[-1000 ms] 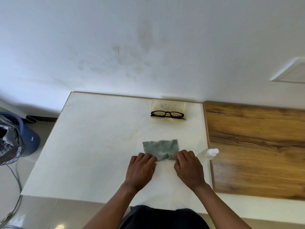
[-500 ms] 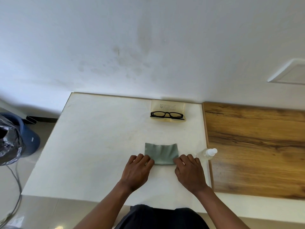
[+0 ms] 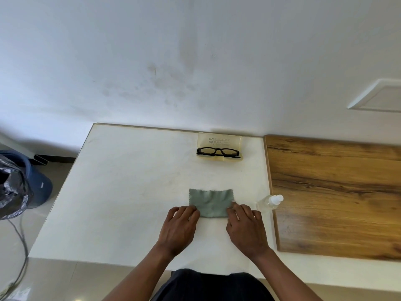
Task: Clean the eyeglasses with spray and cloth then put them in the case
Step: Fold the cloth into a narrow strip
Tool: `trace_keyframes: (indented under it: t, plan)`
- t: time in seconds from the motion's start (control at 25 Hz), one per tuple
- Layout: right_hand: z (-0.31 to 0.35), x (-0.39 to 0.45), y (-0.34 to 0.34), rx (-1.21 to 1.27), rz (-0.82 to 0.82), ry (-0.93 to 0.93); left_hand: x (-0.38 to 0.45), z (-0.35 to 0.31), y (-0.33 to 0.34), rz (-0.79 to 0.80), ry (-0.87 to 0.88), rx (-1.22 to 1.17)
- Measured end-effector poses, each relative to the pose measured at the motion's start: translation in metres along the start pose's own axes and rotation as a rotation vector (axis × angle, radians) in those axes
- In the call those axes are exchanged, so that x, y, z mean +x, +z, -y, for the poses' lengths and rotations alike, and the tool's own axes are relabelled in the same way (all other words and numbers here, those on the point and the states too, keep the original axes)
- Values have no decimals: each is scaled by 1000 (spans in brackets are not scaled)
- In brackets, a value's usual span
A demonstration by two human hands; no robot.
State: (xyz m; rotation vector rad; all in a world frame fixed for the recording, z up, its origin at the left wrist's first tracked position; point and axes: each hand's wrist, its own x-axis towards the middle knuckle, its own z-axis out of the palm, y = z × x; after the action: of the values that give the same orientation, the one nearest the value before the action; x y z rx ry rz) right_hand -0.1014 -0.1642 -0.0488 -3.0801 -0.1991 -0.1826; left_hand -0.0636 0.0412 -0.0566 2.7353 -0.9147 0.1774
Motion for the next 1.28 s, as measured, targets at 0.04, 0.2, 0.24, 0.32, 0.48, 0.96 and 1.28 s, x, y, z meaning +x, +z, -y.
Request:
trace_keyframes:
  t: [0.04, 0.2, 0.24, 0.32, 0.48, 0.96, 1.28]
  plan:
    - [1, 0, -1, 16, -13, 0, 0, -1, 0, -1, -2, 8]
    - [1, 3, -5, 24, -21, -99, 4, 0, -7, 17, 38, 40]
    - [0, 4, -6, 28, -13, -116, 4, 1, -9, 34, 69, 43]
    - [-3, 8, -9, 53, 11, -136, 5, 5, -11, 67, 133, 53]
    - [-8, 18, -15, 160, 70, -147, 10, 13, -13, 101, 161, 20]
    - [-17, 48, -12, 709, 280, 303, 40, 8, -11, 135, -619, -538]
    - [-18, 51, -5, 680, 291, 389, 43, 5, -4, 108, -717, -494]
